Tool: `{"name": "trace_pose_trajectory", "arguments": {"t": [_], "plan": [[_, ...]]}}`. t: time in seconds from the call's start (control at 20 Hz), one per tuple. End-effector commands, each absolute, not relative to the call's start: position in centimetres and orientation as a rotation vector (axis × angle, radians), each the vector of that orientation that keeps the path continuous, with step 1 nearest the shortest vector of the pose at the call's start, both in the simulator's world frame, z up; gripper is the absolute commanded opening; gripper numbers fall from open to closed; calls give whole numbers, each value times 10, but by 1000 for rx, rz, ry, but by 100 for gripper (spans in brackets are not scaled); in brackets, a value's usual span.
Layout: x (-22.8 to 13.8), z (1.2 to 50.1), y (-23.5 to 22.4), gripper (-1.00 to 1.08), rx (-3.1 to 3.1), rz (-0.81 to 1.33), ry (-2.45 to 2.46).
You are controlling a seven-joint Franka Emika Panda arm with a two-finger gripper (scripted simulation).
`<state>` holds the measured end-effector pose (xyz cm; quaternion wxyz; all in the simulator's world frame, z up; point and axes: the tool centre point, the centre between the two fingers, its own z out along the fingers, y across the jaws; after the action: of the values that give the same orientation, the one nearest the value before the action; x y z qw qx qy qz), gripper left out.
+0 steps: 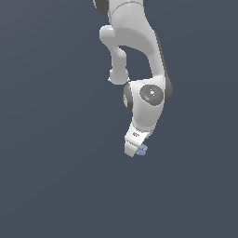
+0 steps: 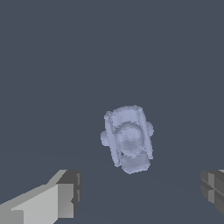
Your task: Pick up the object and move it to a goal position.
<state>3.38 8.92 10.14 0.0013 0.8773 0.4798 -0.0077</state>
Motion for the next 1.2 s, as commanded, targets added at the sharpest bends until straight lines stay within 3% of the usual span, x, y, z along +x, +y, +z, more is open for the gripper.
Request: {"name": "trace_pose_trajectory", "arguments": {"t": [0.0,0.85,1.15], "plan": [[36,98,94,100,2703,-17,1596],[42,89,106,100,2576,-1,1799],[41,65,107,100,2573,-1,1803]]}}
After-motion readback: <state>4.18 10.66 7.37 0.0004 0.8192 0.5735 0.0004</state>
